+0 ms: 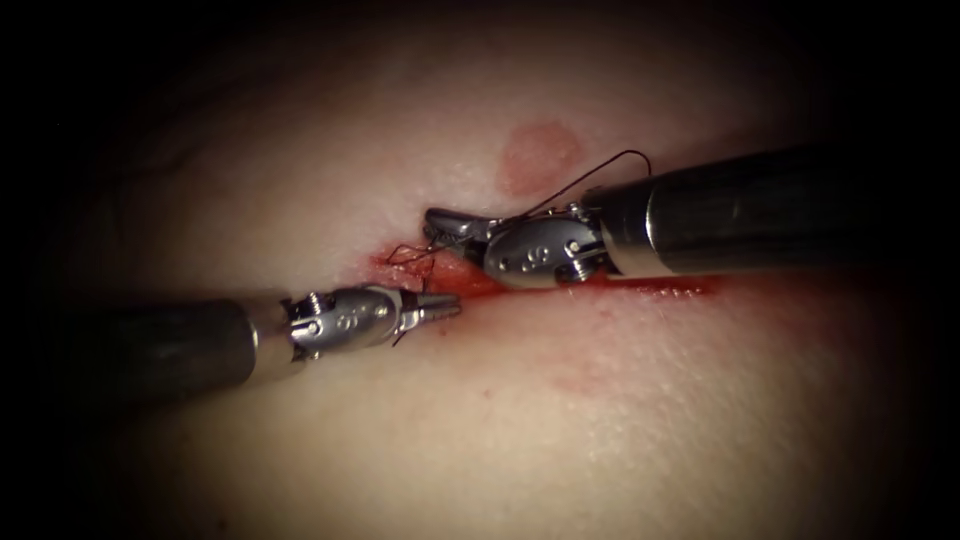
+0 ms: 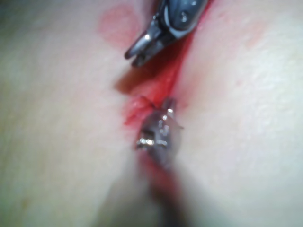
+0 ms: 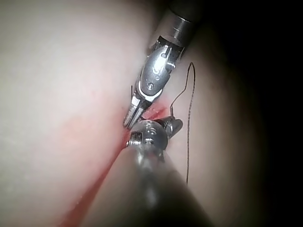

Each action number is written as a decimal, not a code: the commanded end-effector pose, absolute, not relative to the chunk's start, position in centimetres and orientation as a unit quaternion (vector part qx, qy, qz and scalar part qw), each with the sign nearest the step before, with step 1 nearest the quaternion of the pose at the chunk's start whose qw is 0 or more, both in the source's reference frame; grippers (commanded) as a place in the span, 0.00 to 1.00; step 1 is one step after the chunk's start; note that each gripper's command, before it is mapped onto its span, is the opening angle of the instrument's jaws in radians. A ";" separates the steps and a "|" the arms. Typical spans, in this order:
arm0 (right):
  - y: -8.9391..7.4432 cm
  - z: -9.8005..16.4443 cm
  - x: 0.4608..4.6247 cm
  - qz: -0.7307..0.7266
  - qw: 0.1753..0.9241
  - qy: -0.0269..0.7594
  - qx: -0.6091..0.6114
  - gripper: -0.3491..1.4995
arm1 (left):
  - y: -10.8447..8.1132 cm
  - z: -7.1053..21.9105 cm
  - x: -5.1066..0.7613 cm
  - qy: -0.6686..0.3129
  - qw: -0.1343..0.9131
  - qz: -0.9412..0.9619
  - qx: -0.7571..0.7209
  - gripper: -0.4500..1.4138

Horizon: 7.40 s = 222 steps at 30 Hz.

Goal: Wound Closure
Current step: Use the right gripper to pass the needle through the top of the cut.

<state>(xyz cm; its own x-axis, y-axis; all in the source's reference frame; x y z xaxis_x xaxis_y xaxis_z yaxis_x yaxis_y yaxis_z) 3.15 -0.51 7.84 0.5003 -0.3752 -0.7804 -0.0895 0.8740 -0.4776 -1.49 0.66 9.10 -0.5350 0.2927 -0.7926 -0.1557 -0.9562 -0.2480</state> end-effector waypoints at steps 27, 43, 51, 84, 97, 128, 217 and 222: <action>-0.1 7.8 3.11 0.102 0.839 0.532 -0.056 0.00 | 0.5 9.4 -1.57 -0.080 0.126 0.876 -0.459 0.06; 0.0 7.8 3.09 0.121 0.836 0.534 -0.040 0.00 | 0.5 9.4 -1.57 -0.080 0.126 0.876 -0.459 0.06; 0.0 7.8 3.09 0.141 0.832 0.537 -0.026 0.00 | 0.5 9.5 -1.57 -0.080 0.125 0.877 -0.458 0.06; -0.3 7.8 3.09 0.237 0.795 0.520 0.203 0.00 | 0.5 9.5 -1.50 -0.082 0.121 0.878 -0.457 0.06; -0.7 7.9 3.04 0.288 0.776 0.451 0.334 0.00 | 0.5 9.5 -1.50 -0.082 0.121 0.877 -0.457 0.06; -0.7 7.9 2.96 0.322 0.777 0.420 0.342 0.00 | 0.5 9.5 -1.59 -0.082 0.121 0.877 -0.458 0.05; 0.6 8.4 3.03 0.223 0.869 0.372 0.237 0.00 | 0.4 9.6 -1.55 -0.086 0.113 0.879 -0.455 0.05; 0.7 8.5 3.15 0.208 0.872 0.355 0.265 0.00 | 0.4 9.6 -1.55 -0.085 0.113 0.879 -0.455 0.05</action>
